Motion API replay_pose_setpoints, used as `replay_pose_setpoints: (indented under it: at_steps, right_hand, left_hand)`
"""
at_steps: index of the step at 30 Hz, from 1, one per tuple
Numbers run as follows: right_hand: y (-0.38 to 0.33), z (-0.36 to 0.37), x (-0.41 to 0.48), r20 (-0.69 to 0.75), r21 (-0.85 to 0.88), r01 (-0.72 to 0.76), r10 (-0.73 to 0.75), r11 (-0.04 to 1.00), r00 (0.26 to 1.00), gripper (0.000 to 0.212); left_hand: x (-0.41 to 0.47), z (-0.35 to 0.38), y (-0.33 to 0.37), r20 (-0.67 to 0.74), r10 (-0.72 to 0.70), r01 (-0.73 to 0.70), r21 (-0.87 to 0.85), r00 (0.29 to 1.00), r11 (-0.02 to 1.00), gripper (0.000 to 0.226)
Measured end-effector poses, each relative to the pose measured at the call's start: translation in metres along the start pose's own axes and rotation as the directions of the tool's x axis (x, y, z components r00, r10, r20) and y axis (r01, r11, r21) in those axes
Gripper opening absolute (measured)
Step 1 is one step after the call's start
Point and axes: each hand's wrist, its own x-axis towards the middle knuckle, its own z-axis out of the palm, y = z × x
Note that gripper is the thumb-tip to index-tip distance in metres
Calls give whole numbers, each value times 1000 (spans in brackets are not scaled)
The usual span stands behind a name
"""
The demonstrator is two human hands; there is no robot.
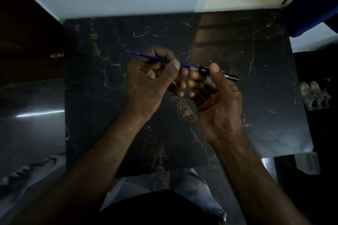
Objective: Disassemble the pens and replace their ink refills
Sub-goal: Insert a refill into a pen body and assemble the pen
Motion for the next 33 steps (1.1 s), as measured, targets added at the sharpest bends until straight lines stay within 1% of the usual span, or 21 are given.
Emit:
replay_pose_setpoints:
  at_steps: [4, 6, 8, 10, 11, 14, 15, 17, 19, 22, 25, 29, 31, 33]
  right_hand:
    - [14, 3, -2, -17, -41, 42, -43, 998, 999, 20]
    - [19, 4, -2, -24, -69, 62, -64, 996, 998, 19]
    - [25, 5, -4, -33, -59, 46, -48, 997, 998, 19]
    - [29, 5, -6, -48, -18, 12, -13, 1000, 999, 19]
    - [31, 6, -7, -52, 7, -3, 4, 1000, 999, 17]
    - [37, 7, -9, -55, 80, -35, 39, 996, 998, 17]
    - [39, 8, -10, -52, 100, -39, 44, 994, 998, 16]
    - [44, 10, -11, -37, 130, -46, 51, 990, 998, 14]
    - [48, 14, -11, -23, 157, -55, 60, 986, 998, 16]
    - [51, 14, -8, -39, 181, -62, 71, 982, 997, 17]
    - [54, 13, -4, -69, 184, -87, 101, 979, 993, 17]
    - [57, 12, -2, -99, 176, -104, 122, 979, 988, 21]
    - [59, 11, -2, -105, 178, -93, 113, 980, 988, 22]
    - [59, 11, -1, -91, 183, -86, 104, 979, 990, 19]
  left_hand:
    - [1, -16, 6, 121, -10, -4, 112, 993, 994, 8]
    - [2, -22, 6, 167, 5, -48, 252, 986, 966, 3]
    - [0, -24, 6, 177, 19, -86, 378, 984, 922, 2]
    - [-4, -23, 4, 163, 22, -89, 420, 986, 903, 4]
    - [-7, -22, 3, 148, 18, -80, 420, 989, 904, 11]
    - [-10, -21, -1, 93, -47, 12, 348, 995, 937, 43]
    - [-10, -20, -3, 103, -60, 22, 336, 993, 941, 48]
    - [-10, -15, -9, 171, -82, 18, 350, 982, 937, 50]
    - [-12, -10, -14, 219, -134, 52, 342, 966, 938, 50]
    - [-11, -11, -22, 240, -183, 91, 352, 953, 932, 49]
    - [-7, -18, -30, 257, -205, 88, 404, 944, 910, 48]
    - [-7, -18, -36, 283, -211, 75, 425, 935, 902, 48]
    - [-10, -21, -38, 331, -247, 87, 432, 911, 898, 48]
    - [-13, -30, -39, 398, -272, 101, 400, 876, 911, 56]
